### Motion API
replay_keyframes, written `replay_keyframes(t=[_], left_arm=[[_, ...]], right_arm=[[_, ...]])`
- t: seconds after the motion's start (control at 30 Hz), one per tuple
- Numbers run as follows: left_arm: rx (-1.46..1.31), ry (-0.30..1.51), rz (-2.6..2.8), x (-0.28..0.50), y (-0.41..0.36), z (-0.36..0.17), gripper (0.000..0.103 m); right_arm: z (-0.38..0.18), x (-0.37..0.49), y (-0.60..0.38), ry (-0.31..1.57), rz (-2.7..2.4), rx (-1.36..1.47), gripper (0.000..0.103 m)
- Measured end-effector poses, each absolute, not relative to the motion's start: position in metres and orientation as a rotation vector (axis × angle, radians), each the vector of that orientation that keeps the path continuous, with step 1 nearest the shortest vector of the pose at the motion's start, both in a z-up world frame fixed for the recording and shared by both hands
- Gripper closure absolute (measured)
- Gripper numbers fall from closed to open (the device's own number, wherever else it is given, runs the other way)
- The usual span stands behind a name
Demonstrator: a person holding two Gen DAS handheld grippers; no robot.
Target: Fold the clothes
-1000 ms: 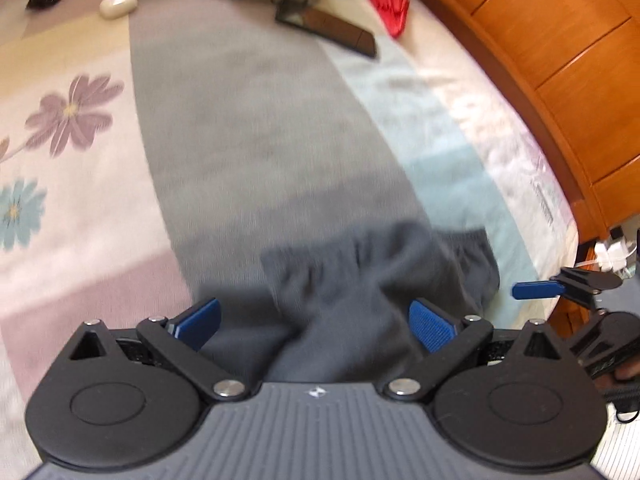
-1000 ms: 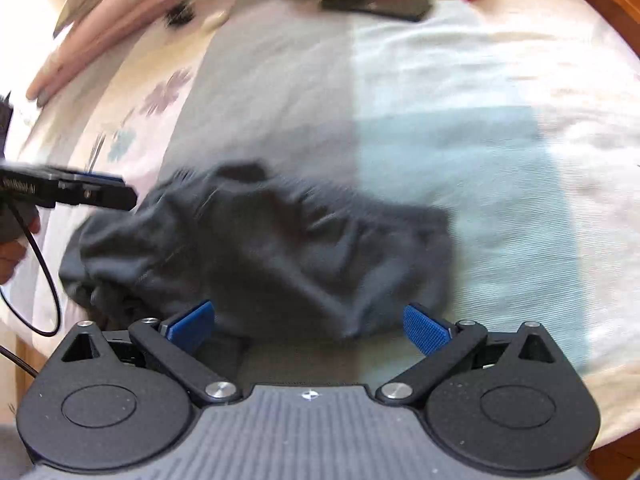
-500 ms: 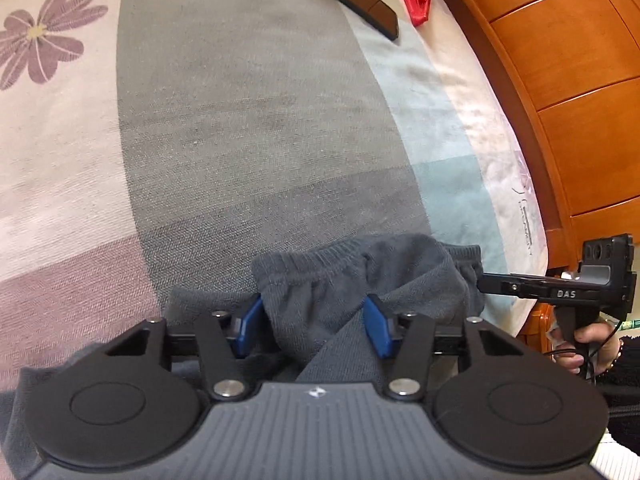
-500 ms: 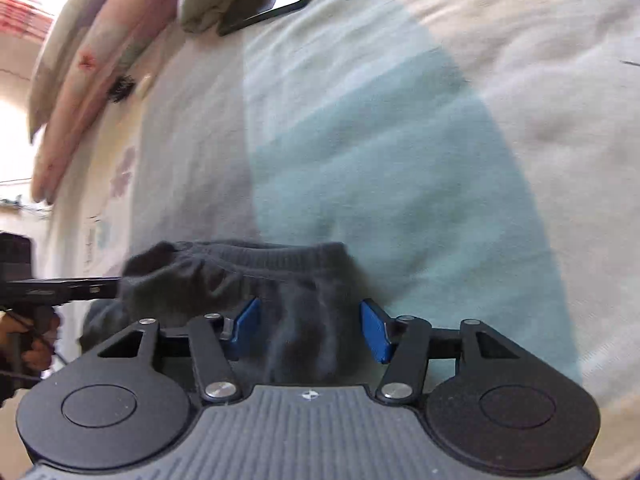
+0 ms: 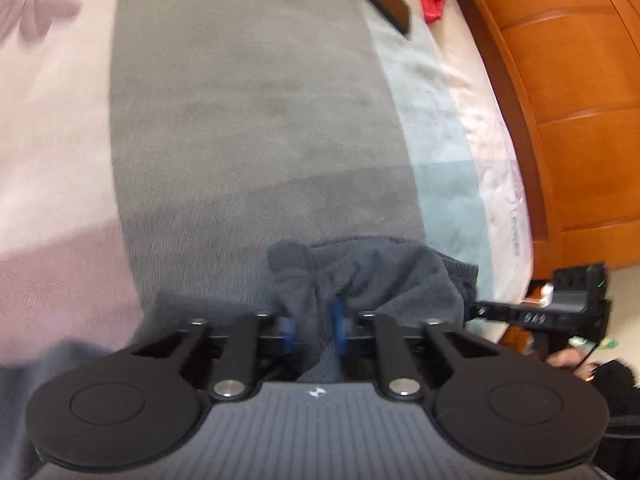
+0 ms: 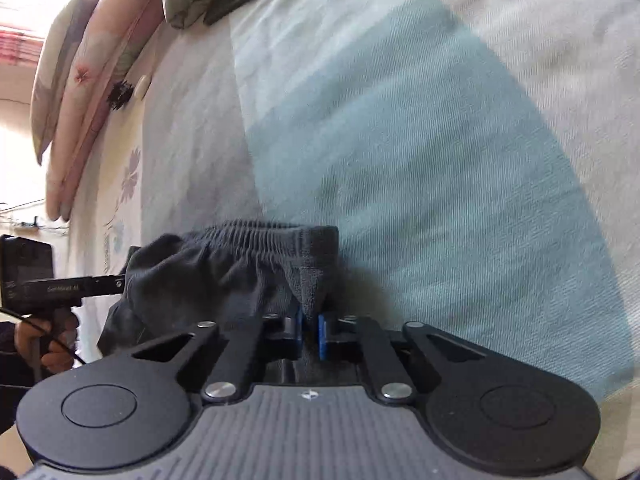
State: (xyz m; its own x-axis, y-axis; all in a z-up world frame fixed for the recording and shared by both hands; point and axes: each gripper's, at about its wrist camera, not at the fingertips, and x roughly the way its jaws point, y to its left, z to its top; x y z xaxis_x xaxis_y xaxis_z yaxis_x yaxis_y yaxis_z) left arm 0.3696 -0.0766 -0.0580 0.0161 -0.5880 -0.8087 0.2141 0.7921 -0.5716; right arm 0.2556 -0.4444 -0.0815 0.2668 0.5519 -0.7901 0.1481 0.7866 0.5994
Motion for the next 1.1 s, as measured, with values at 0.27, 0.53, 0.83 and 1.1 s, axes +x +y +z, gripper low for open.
replay_keyframes(t=[0.27, 0.53, 0.83, 1.1], left_arm=[[0.027, 1.243, -0.756, 0.406, -0.130, -0.005, 0.100], [0.331, 1.086, -0.871, 0.449, -0.211, 0.012, 0.101], [0.510, 1.065, -0.932, 0.475, -0.292, -0.008, 0.102], [0.599, 1.045, -0.980, 0.483, -0.348, -0.021, 0.102]], right_arm=[[-0.030, 0.255, -0.431, 1.222, 0.165, 0.504, 0.097], [-0.026, 0.250, -0.437, 1.233, 0.025, 0.534, 0.097], [-0.029, 0.250, -0.447, 1.222, -0.132, 0.553, 0.097], [-0.039, 0.247, -0.458, 1.224, -0.260, 0.591, 0.097]])
